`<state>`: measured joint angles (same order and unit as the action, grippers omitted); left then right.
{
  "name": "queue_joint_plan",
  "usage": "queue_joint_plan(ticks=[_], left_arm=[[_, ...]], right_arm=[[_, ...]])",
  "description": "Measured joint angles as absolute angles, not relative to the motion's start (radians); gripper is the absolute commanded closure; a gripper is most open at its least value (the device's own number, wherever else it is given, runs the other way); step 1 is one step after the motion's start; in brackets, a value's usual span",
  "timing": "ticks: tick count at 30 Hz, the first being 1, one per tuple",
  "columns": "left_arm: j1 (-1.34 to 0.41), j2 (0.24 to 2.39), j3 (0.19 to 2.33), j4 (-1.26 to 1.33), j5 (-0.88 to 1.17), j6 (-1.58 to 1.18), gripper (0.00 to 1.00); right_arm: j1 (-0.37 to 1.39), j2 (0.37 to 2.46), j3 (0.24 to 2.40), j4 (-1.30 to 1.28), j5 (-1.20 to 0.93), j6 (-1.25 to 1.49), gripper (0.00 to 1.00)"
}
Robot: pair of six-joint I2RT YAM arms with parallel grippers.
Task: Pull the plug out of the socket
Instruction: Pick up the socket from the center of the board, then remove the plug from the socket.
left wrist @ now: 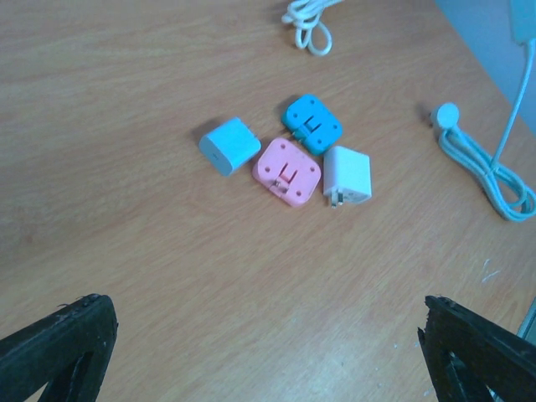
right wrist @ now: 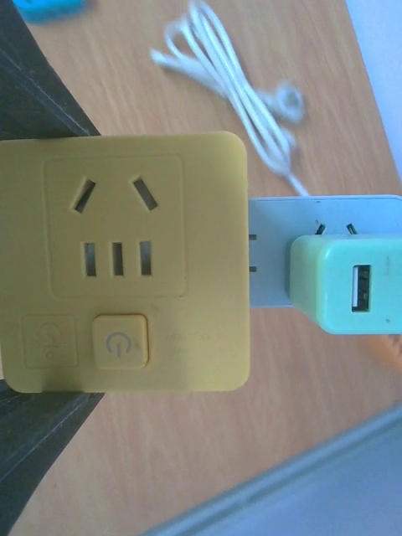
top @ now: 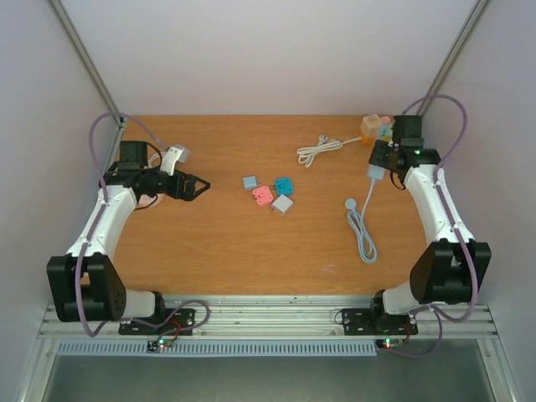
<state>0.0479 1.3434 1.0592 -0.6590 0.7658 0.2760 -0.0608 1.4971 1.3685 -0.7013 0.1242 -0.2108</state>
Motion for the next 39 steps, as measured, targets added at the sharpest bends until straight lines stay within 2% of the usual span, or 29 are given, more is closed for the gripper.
queue_joint_plan(ticks=[11, 20, 23, 32, 39], left_arm=[[0.047, 1.366, 1.101, -0.553, 0.910, 0.164, 0.01], [0.041, 1.345, 1.036, -0.400, 1.120, 0.146, 0.01], [0.021, 1.345, 1.036, -0.421, 1.167, 0.222, 0.01], [-0.110, 1.380, 1.111, -0.719, 1.251, 0.637, 0.00], [-0.163, 1.425, 1.180, -0.971, 1.308, 0.913, 0.01]], right_arm=[[0.293, 1.383, 1.254, -0.596, -0.099, -0.480, 0.77], [0.380, 1.357, 1.250, -0.609, -0.391, -0.611, 0.78], [0.397, 1.325, 1.230, -0.621, -0.482, -0.655, 0.78], [0.433, 1.240, 1.208, -0.712, -0.751, -0.764, 0.77], [0.449, 1.239, 1.206, -0.753, -0.847, -0.802, 0.77]])
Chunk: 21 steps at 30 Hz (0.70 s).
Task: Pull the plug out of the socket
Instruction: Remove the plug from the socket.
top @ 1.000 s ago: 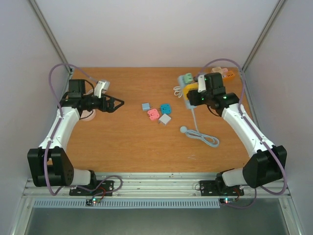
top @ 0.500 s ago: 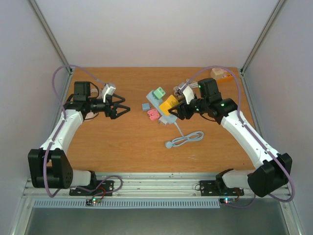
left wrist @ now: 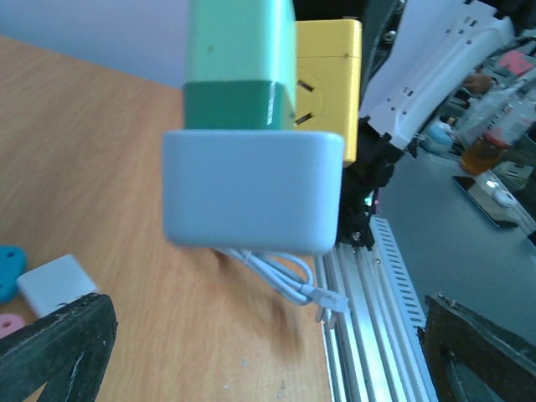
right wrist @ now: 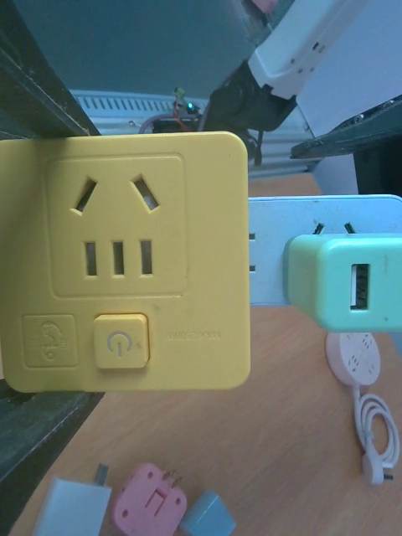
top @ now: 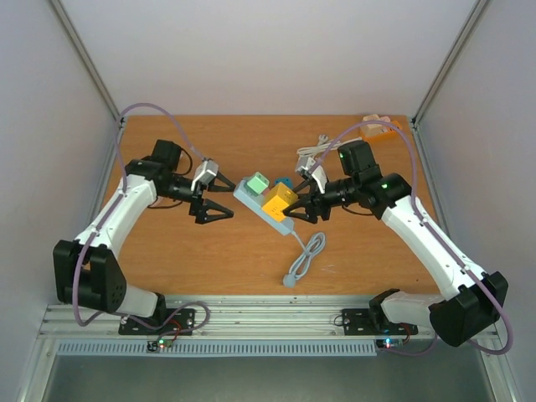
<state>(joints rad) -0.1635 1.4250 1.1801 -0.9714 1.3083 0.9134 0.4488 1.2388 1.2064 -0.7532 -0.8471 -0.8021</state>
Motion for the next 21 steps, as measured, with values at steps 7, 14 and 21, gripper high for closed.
queue_joint_plan(ticks=[7, 14, 21], left_arm=[[-0.242, 1.441, 1.199, -1.084, 1.310, 1.031, 0.04], [-0.278, 1.419, 1.182, -0.986, 1.264, 0.924, 0.13], [-0.297, 1.413, 1.180, -0.954, 1.250, 0.862, 0.36]], right_arm=[[0.465, 1.239, 1.188, -0.754, -0.884, -0.814, 0.77], [0.485, 1.253, 1.186, -0.757, -0.909, -0.815, 0.78], [0.519, 1.276, 1.186, -0.757, -0.913, -0.826, 0.78]])
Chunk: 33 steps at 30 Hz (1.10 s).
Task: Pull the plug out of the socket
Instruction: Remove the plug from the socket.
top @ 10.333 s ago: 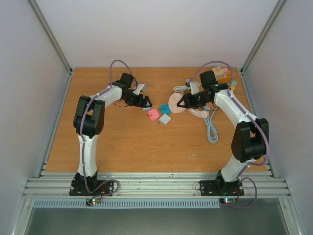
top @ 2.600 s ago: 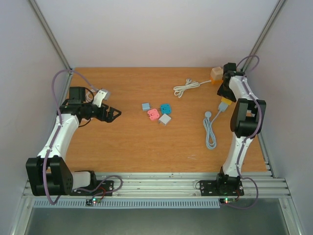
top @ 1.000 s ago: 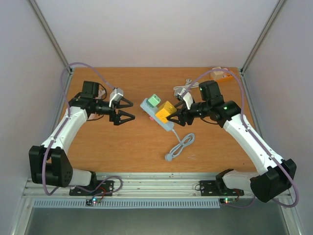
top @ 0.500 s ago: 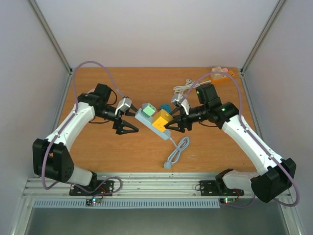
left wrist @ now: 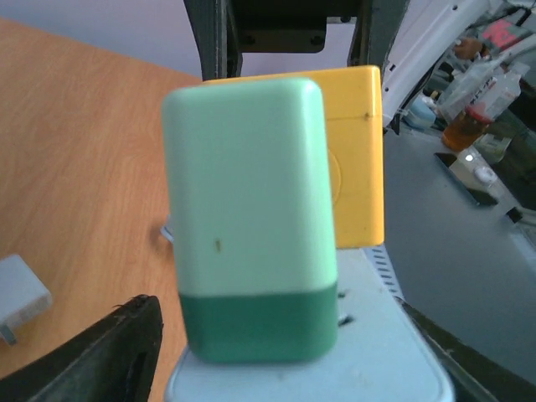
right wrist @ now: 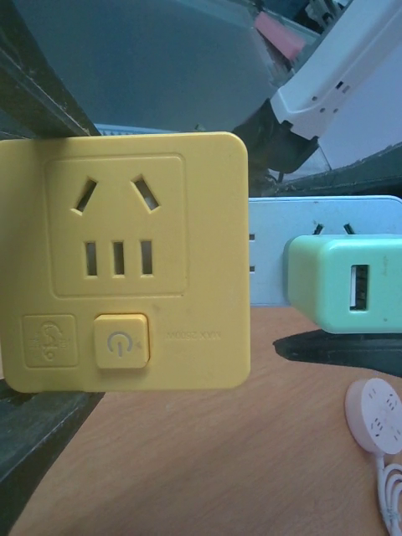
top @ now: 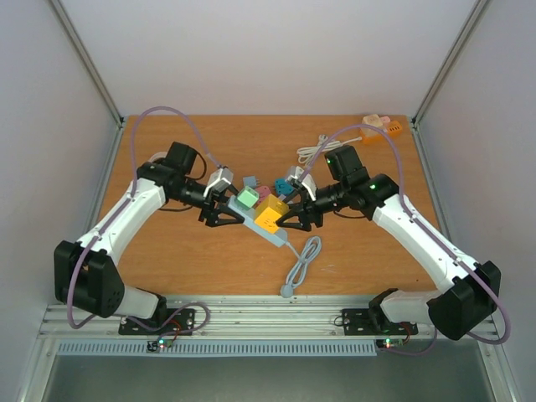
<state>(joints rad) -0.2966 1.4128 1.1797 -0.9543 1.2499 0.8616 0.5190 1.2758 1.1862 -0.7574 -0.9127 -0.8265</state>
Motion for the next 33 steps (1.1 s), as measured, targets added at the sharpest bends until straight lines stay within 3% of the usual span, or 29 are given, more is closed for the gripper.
queue_joint_plan(ticks=[5, 9, 12, 27, 33], left_arm=[[-0.311, 1.423, 1.201, -1.008, 1.246, 0.883, 0.57], [-0.315, 1.441, 1.217, -1.072, 1.242, 0.925, 0.84], [-0.315, 1.448, 1.217, -1.098, 1.241, 0.948, 0.99], [-0.315, 1.399, 1.159, -1.038, 1.192, 0.902, 1.00], [-0.312, 1.356, 1.123, -0.985, 1.153, 0.857, 1.00]], right_arm=[[0.522, 1.284, 1.181, -0.755, -0.902, -0.828, 0.78], [0.525, 1.284, 1.165, -0.739, -0.900, -0.830, 0.79], [0.528, 1.284, 1.152, -0.728, -0.903, -0.827, 0.80], [0.530, 1.285, 1.099, -0.659, -0.913, -0.842, 0.89], [0.534, 1.322, 1.114, -0.662, -0.925, -0.874, 0.97]])
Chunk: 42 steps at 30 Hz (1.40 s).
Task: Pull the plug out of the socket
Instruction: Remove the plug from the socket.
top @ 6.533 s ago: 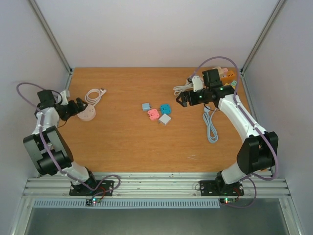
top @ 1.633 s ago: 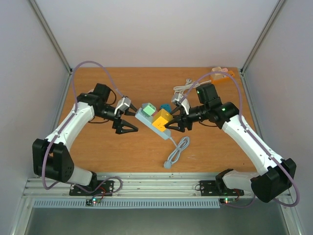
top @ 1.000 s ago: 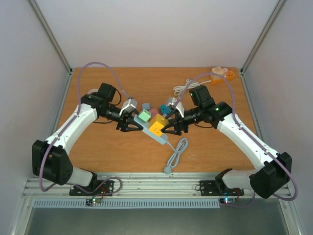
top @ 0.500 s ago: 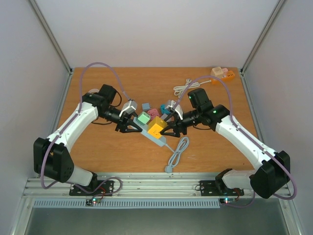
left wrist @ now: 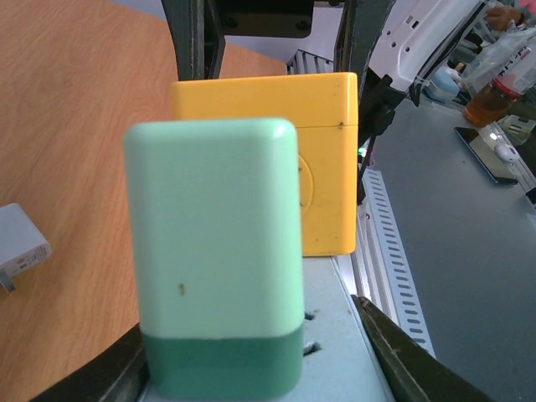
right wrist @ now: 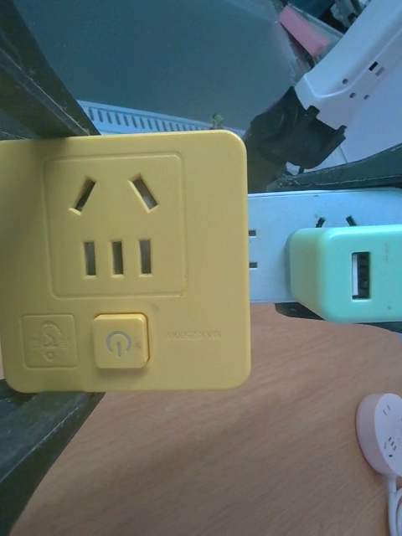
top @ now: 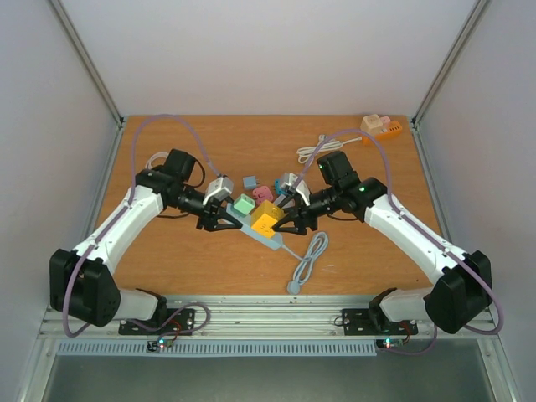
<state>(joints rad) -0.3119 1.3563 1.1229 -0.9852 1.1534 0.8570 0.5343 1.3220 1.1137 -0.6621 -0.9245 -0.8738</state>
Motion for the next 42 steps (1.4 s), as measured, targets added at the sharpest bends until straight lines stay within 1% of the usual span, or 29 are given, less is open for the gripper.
queue_joint_plan(ticks=[3, 8, 18, 42], left_arm=[[-0.311, 1.356, 1.104, -0.966, 1.155, 0.856, 1.00], [-0.317, 1.353, 1.068, -0.930, 1.155, 0.853, 0.99], [-0.320, 1.345, 1.045, -0.900, 1.152, 0.842, 0.99], [-0.316, 1.325, 1.028, -0.908, 1.161, 0.874, 1.00]], right_arm=[[0.539, 1.316, 1.099, -0.645, -0.910, -0.876, 0.99], [0.545, 1.258, 1.010, -0.567, -0.889, -0.870, 0.99], [0.545, 1.239, 0.951, -0.480, -0.895, -0.867, 0.99], [0.545, 1.236, 0.926, -0.430, -0.933, -0.847, 0.99]])
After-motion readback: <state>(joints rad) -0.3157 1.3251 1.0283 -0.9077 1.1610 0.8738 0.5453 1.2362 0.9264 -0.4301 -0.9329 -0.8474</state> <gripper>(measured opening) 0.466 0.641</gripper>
